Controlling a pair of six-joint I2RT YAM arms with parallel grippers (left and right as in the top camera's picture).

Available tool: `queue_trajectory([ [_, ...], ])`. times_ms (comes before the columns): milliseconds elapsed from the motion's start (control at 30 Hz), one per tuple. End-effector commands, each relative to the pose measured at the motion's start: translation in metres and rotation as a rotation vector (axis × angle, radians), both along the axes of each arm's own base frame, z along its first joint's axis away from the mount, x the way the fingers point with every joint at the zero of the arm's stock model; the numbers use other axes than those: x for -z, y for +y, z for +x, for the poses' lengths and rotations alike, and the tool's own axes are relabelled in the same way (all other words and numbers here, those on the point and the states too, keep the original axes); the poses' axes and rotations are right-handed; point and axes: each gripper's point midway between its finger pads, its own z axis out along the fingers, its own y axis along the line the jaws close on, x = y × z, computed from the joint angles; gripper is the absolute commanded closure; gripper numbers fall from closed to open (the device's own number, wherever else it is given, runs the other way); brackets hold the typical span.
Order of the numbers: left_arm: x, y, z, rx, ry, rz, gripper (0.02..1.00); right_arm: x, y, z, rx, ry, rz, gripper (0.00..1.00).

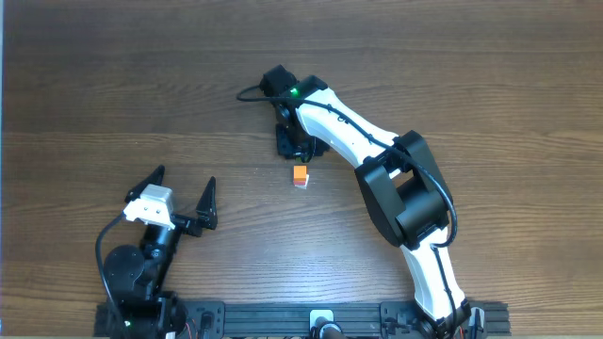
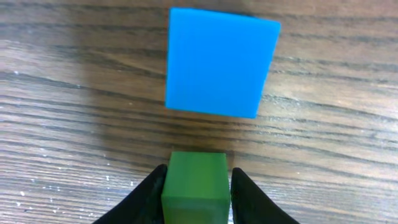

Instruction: Stack Cubes

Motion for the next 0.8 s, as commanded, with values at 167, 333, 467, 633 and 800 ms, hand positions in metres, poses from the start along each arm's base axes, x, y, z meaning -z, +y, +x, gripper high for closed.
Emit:
queue_trajectory([
  [167, 0.002, -0.003, 0.000, 0.015, -0.004, 0.013, 0.020, 0.001, 0.007, 0.002, -0.015, -0.003, 0.014, 0.717],
  [333, 0.002, -0.003, 0.000, 0.015, -0.004, 0.013, 0.020, 0.000, 0.007, 0.002, -0.014, -0.006, 0.015, 0.750],
  [467, 0.002, -0.003, 0.000, 0.015, -0.004, 0.013, 0.018, -0.001, 0.008, 0.003, -0.014, -0.008, 0.017, 0.766],
  [633, 0.002, -0.003, 0.000, 0.015, -0.003, 0.013, 0.018, -0.010, 0.009, 0.005, -0.015, -0.025, 0.028, 0.807],
  [800, 0.002, -0.003, 0.000, 0.015, -0.004, 0.013, 0.018, -0.034, 0.014, 0.011, -0.034, -0.061, 0.051, 0.844],
])
